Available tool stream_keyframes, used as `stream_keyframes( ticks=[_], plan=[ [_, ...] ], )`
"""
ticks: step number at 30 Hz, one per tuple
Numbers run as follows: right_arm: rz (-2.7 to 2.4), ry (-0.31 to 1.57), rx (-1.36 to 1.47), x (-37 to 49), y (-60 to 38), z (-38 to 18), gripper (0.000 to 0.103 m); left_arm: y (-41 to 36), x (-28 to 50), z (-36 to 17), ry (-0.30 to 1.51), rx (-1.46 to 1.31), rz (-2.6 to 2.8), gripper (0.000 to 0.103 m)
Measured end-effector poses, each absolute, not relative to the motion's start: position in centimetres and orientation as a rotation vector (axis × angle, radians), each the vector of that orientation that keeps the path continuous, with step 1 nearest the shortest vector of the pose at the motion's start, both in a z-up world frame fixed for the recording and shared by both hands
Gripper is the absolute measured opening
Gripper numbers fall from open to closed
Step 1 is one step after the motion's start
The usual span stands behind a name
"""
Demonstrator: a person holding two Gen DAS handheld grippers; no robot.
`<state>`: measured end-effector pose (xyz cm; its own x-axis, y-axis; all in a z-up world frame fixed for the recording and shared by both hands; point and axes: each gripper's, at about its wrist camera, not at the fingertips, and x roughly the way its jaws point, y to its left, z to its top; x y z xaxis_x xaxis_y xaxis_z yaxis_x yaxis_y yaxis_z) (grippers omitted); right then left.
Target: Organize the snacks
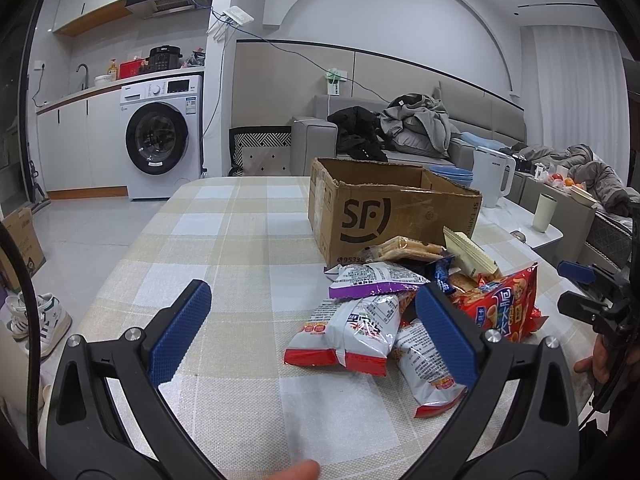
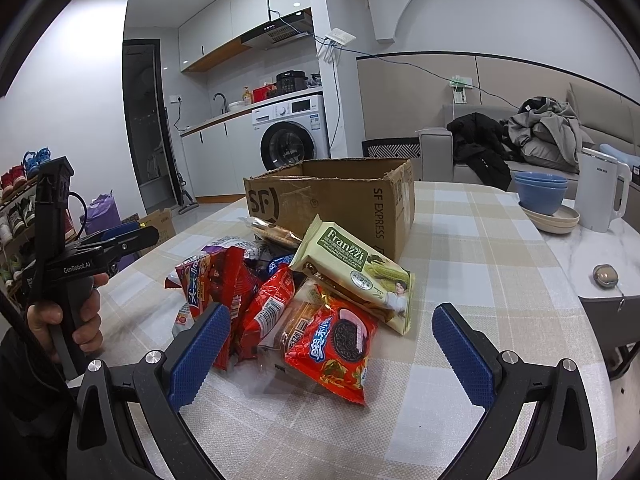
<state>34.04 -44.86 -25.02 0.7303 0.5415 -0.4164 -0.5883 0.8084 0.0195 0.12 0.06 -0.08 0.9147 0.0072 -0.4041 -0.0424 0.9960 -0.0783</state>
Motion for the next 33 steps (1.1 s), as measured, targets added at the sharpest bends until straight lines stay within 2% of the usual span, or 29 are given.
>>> stream_keyframes(
  ticks=[23, 33],
  plan=[
    [0.513, 0.572, -0.172, 36.1, -43.8, -25.3, 0.103, -0.9, 0.9, -0.6, 0.467, -0.057, -0.035, 0.102],
    [0.533, 0.692, -0.098, 37.5, -43.6, -26.3, 0.103, -3.7, 0.7, -0.6, 0.525, -0.035, -0.145, 0.102]
  ],
)
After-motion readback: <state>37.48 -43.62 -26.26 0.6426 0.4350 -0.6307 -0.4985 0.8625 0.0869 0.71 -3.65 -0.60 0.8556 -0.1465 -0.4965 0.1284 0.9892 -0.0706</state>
